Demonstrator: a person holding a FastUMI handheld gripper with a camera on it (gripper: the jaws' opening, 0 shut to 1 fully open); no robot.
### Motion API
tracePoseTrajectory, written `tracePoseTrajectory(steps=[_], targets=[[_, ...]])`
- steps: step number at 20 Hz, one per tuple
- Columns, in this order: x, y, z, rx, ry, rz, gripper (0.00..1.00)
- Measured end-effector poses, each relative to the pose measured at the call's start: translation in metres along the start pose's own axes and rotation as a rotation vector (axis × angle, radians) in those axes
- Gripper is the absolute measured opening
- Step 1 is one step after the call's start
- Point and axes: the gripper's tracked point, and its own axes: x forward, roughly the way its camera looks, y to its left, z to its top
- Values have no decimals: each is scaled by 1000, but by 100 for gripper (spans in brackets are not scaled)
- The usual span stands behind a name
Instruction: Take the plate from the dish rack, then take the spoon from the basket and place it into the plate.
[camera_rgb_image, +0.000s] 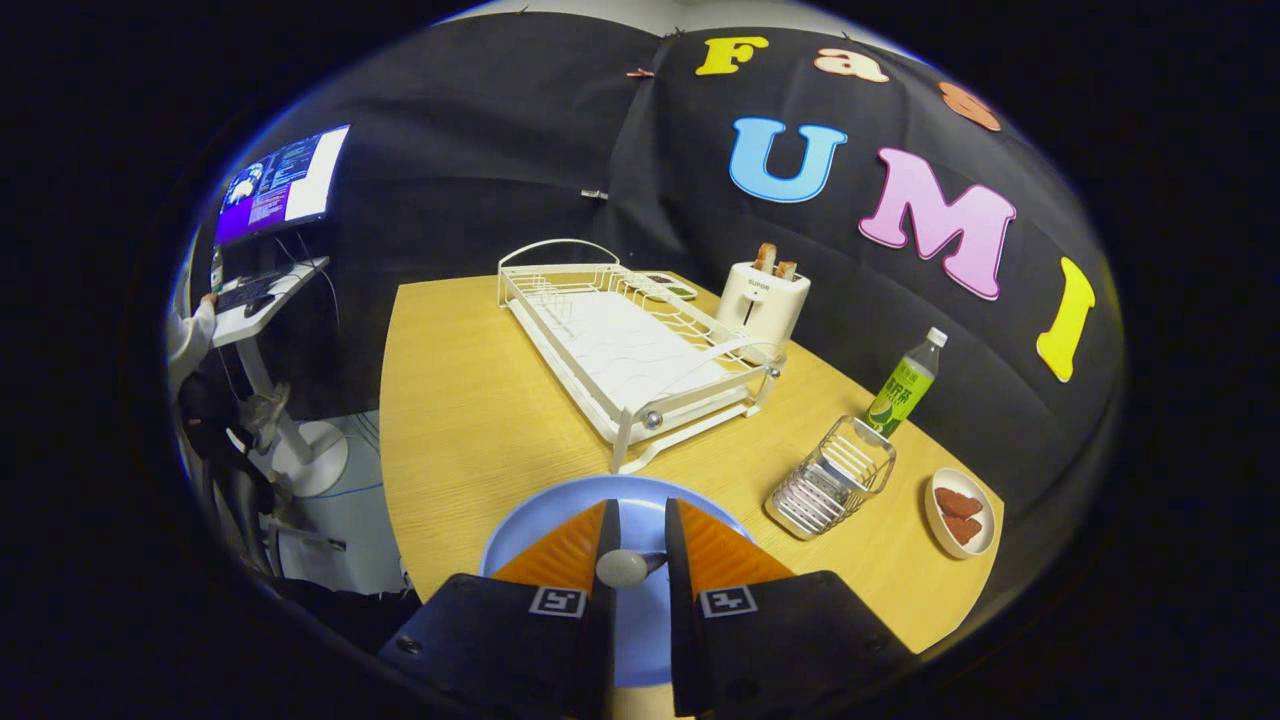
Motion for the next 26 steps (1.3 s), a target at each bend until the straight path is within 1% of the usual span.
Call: tracePoseTrajectory(steps=[1, 3, 4, 5, 7, 11, 15, 18, 19, 20, 22, 26], targets=[[0, 8, -5, 39, 34, 40, 34], [-4, 27, -3, 157, 70, 125, 75], [-10, 29, 7, 215, 67, 140, 95], [-12, 26, 16, 257, 57, 134, 100], [-13, 11, 32, 307, 36, 87, 100], [-18, -15, 59, 386, -19, -32, 99], [-31, -44, 88, 440, -67, -195, 99], [-50, -64, 118, 501, -129, -330, 99], [-57, -65, 128, 512, -145, -362, 99], [-66, -67, 140, 512, -161, -396, 99], [-90, -76, 169, 494, -221, -497, 99], [-128, -78, 219, 474, -345, -627, 99]])
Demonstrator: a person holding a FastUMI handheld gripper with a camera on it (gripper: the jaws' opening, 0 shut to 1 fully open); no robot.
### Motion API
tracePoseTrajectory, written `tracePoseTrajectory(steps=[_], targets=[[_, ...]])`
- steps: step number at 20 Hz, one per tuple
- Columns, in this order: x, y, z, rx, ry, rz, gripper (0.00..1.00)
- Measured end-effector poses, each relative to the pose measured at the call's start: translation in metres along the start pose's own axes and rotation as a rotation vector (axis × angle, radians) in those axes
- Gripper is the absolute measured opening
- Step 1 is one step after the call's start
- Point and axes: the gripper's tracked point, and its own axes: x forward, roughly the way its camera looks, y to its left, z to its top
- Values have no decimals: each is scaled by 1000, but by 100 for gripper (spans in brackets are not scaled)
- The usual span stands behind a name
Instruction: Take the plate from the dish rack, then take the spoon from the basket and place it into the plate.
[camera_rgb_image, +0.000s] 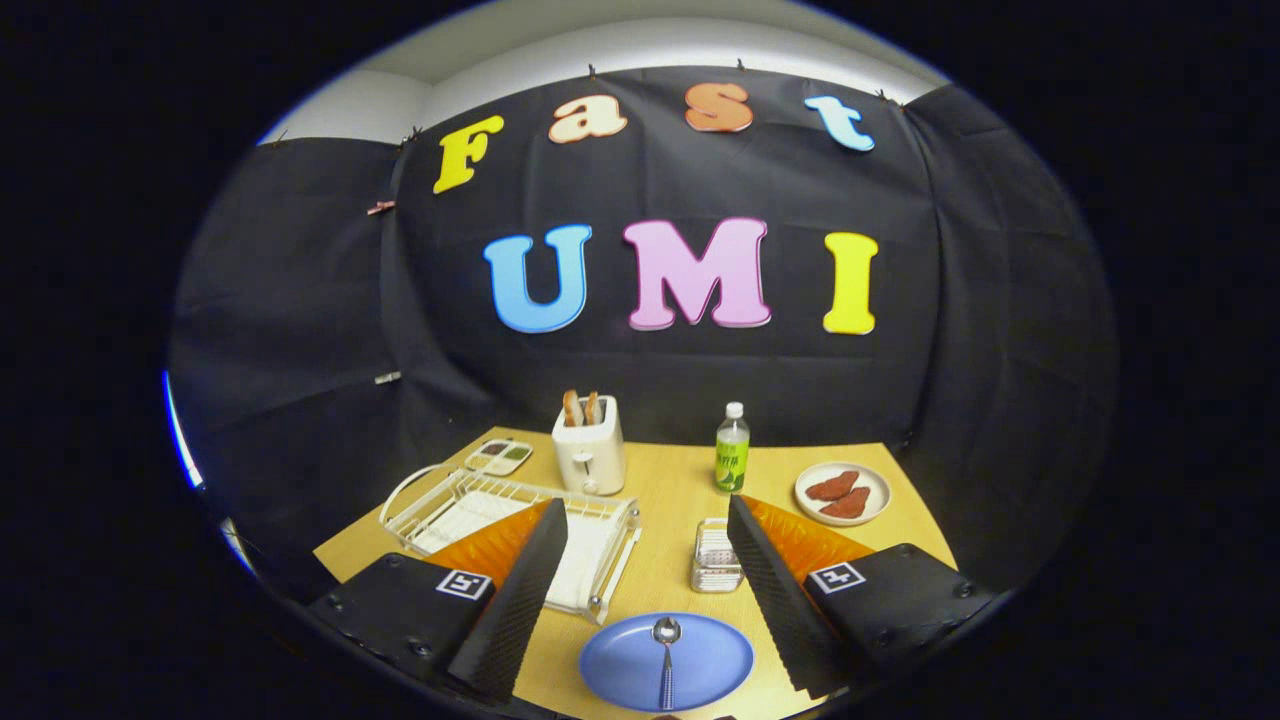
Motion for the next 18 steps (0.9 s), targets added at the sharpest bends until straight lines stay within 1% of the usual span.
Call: tracePoseTrajectory(steps=[2, 4, 7, 10, 12, 15, 18], targets=[[-12, 2, 27, 4, -73, -44, 99], [-27, 0, 47, 3, -118, -99, 99], [-49, -8, 64, 12, -163, -188, 98], [-65, -19, 61, -2, -152, -265, 98], [-71, -25, 57, 0, -141, -303, 99], [-75, -32, 47, 38, -130, -335, 98], [-72, -36, 36, 65, -105, -326, 99]])
